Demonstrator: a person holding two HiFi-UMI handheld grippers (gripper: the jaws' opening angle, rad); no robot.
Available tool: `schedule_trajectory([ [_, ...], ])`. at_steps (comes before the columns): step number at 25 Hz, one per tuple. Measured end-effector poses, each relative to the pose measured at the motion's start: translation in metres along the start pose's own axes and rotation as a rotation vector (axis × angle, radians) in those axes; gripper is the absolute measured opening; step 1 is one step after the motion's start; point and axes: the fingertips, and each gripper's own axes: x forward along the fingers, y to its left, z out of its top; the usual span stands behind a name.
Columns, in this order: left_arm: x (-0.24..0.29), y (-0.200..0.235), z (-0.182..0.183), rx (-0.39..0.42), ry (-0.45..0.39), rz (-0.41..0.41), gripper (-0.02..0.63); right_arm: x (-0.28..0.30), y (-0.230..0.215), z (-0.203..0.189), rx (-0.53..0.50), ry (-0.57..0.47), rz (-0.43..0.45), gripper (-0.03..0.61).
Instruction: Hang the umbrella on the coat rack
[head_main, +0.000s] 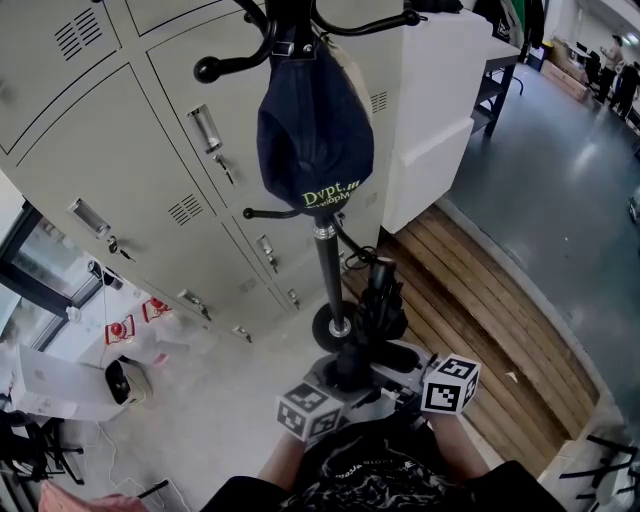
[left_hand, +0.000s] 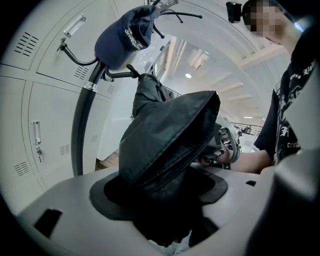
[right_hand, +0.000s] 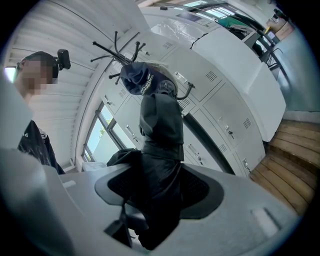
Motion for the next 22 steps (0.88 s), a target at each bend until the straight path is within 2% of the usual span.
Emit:
schedule_trajectory([
  [22, 0.003, 0.009, -0.009, -0.032, 0.006, 0.006, 0.324, 0.006, -0.011, -0.009, 0.018, 0.045, -0.017, 0.256],
])
